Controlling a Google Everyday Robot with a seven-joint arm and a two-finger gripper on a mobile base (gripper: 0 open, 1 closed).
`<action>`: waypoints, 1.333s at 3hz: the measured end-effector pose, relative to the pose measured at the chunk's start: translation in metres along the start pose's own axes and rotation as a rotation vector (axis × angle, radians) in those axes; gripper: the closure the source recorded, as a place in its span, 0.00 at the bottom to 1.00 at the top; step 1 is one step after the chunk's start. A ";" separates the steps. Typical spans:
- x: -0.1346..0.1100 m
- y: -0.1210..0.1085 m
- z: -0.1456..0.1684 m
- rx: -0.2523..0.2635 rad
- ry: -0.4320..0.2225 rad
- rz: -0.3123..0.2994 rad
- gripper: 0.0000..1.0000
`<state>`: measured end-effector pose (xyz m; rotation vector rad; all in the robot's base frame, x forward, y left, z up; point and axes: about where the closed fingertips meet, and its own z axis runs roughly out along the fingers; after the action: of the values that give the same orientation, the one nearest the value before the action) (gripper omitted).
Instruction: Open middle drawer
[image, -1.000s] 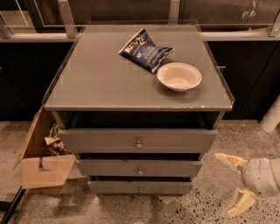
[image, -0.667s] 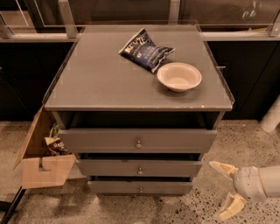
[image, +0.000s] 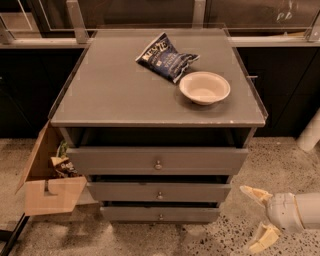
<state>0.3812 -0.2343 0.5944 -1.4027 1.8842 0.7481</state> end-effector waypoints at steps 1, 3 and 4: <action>0.017 -0.006 0.011 0.003 -0.012 0.015 0.00; 0.081 -0.026 0.074 -0.121 -0.162 0.075 0.00; 0.088 -0.043 0.094 -0.114 -0.157 0.086 0.00</action>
Offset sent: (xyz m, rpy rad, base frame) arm 0.0150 -0.0048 -0.1228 0.2145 0.1064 0.0319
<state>0.4207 -0.2245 0.4654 -1.2968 1.8133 0.9924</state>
